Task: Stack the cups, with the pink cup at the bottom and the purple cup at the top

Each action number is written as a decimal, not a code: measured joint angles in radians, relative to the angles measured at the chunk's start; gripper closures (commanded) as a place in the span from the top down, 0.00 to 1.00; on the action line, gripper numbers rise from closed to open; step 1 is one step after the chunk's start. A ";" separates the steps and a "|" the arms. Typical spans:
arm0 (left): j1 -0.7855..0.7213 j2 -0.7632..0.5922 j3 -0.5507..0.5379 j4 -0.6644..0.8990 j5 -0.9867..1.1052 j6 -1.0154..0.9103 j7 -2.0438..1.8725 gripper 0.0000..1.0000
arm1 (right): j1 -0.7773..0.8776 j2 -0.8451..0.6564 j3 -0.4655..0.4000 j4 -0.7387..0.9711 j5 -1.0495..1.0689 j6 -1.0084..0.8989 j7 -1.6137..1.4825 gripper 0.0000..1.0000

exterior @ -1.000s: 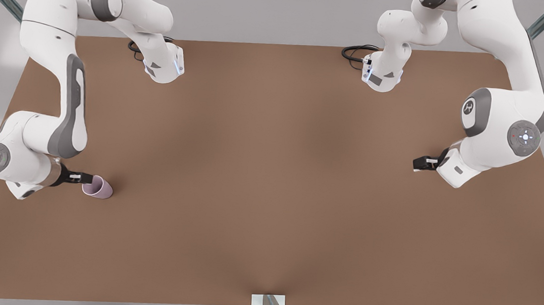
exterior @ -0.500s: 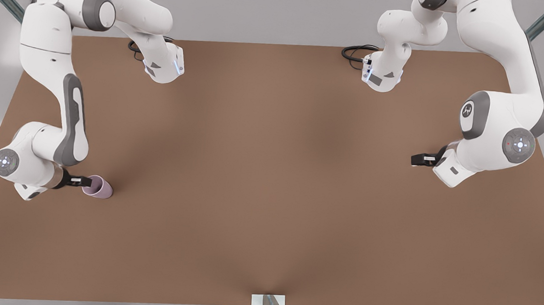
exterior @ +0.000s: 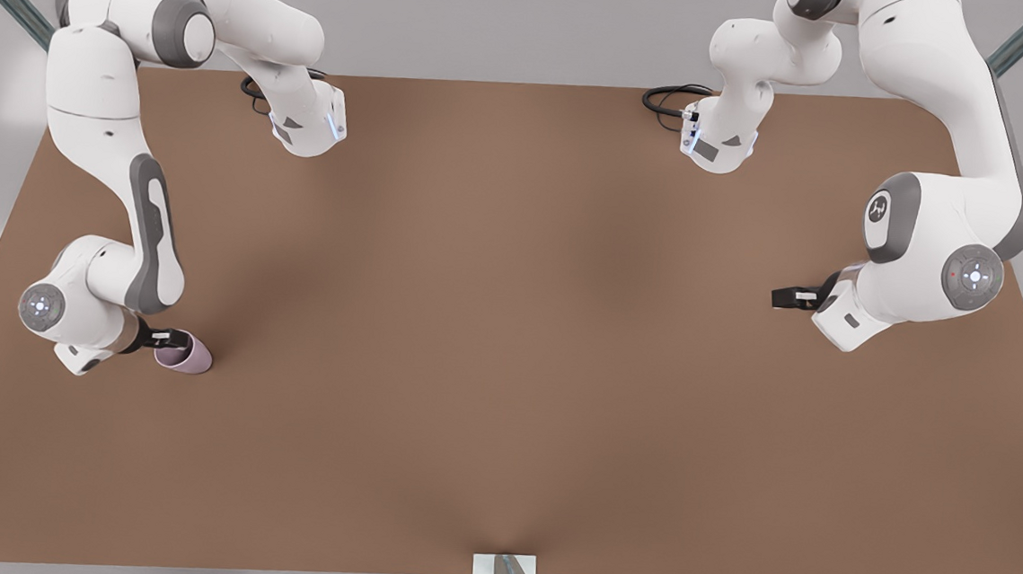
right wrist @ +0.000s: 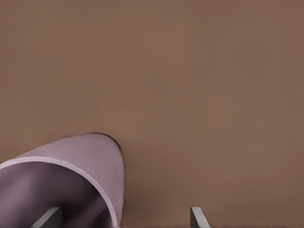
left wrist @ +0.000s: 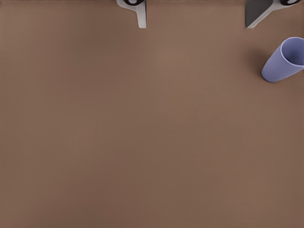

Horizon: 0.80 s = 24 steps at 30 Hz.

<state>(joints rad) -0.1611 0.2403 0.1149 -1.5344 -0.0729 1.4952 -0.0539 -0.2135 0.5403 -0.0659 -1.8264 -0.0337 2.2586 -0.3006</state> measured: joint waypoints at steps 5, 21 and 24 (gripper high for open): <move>0.000 0.000 0.000 0.000 0.000 -0.002 -0.001 1.00 | 0.002 0.003 0.000 0.000 0.005 0.008 -0.016 0.46; 0.000 0.007 0.000 0.000 0.000 -0.004 -0.004 1.00 | 0.015 -0.044 0.000 0.013 0.014 -0.013 -0.046 0.21; 0.000 0.007 0.000 0.006 0.000 0.001 -0.004 1.00 | 0.051 -0.095 0.001 0.020 0.031 -0.039 -0.053 0.21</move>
<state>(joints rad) -0.1611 0.2476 0.1149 -1.5288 -0.0731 1.4963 -0.0581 -0.1627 0.4453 -0.0653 -1.8059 -0.0031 2.2196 -0.3536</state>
